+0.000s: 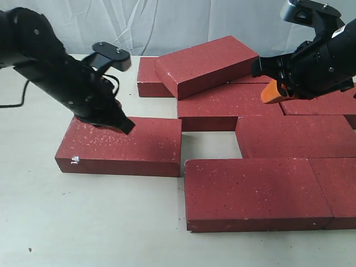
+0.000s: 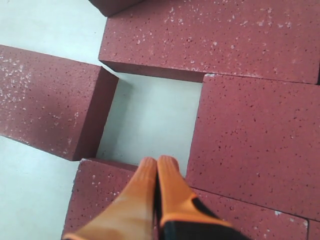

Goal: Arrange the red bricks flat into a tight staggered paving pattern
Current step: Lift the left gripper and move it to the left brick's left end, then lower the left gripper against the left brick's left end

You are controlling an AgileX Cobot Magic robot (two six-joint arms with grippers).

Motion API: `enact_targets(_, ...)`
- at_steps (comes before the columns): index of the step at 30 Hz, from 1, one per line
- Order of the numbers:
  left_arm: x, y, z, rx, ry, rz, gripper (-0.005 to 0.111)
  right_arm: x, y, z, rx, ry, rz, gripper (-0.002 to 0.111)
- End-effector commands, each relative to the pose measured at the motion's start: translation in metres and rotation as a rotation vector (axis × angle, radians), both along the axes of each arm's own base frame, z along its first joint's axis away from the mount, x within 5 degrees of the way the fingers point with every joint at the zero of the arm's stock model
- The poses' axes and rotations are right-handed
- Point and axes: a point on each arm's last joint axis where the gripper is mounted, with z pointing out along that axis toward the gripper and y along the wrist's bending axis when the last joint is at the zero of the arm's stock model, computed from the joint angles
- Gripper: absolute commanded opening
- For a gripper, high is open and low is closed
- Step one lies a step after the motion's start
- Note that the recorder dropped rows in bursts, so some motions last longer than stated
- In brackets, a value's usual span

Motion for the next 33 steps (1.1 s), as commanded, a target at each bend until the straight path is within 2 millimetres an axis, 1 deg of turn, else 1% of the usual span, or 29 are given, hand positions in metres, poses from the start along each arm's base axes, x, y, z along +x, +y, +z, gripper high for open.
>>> enact_targets(1,0.008,0.030,0.019,-0.008,-0.023,0.147,0.000,0.001,-0.001,0.001,-0.010,-0.011,0.002,-0.001)
enact_targets(5,0.013,0.057,0.023,0.015,-0.007,0.269,0.000,0.001,-0.001,0.001,-0.010,-0.011,0.002,-0.001)
enact_targets(8,0.016,0.077,0.021,0.028,0.013,0.353,0.000,0.001,-0.001,0.001,-0.010,-0.011,0.002,-0.001)
enact_targets(13,0.011,0.107,0.003,0.051,0.075,0.459,0.000,0.001,-0.001,0.001,-0.010,-0.012,0.001,-0.001)
enact_targets(16,0.008,0.118,-0.007,0.050,0.082,0.522,0.000,0.001,-0.001,0.001,-0.010,-0.014,0.001,-0.001)
enact_targets(21,0.007,0.125,-0.016,0.059,0.068,0.547,0.000,0.001,-0.001,0.001,-0.010,-0.014,0.001,-0.001)
enact_targets(27,0.014,0.125,-0.044,0.087,0.136,0.549,0.000,0.001,-0.001,0.001,-0.012,-0.015,0.001,-0.001)
enact_targets(33,0.019,0.125,-0.063,0.097,0.177,0.559,0.000,0.001,-0.001,0.001,-0.012,-0.015,0.001,-0.001)
